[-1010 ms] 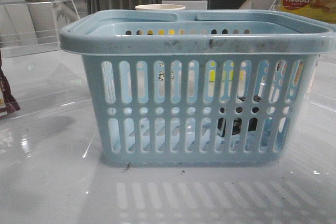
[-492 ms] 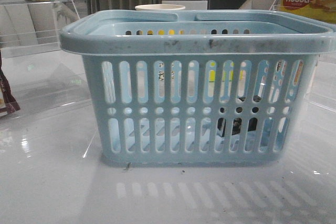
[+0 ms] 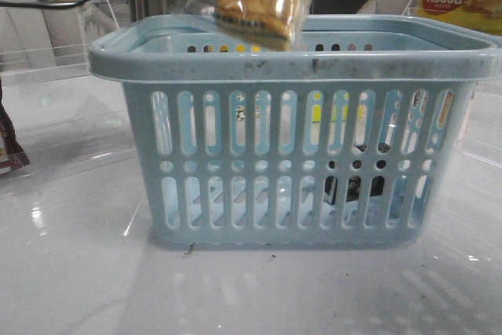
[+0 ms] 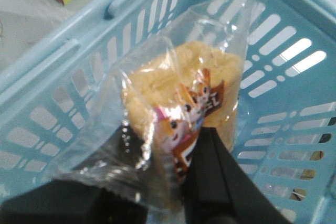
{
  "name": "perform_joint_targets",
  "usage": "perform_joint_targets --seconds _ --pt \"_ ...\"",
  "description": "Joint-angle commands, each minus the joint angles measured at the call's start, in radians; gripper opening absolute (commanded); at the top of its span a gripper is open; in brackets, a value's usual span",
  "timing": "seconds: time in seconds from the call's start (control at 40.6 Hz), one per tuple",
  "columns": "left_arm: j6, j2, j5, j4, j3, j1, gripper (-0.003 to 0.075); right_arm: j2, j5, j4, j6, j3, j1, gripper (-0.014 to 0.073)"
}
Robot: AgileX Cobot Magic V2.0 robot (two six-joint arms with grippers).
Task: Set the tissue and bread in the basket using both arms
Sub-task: 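Carry the bread over the basket and release it with the left gripper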
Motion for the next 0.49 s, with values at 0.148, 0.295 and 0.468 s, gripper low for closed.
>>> perform_joint_targets --seconds 0.148,0.295,0.468 --pt "-0.001 -0.023 -0.012 -0.049 -0.027 -0.009 0.0460 -0.001 -0.072 -0.003 -0.011 -0.027 0.000 0.0573" --pt "-0.003 -0.063 -0.006 -0.047 -0.027 -0.009 0.0459 -0.001 -0.072 -0.003 -0.011 -0.027 0.000 0.0573" --pt "-0.033 -0.144 0.034 -0.045 -0.022 -0.009 0.0458 -0.001 -0.072 -0.003 -0.011 -0.027 0.000 0.0573"
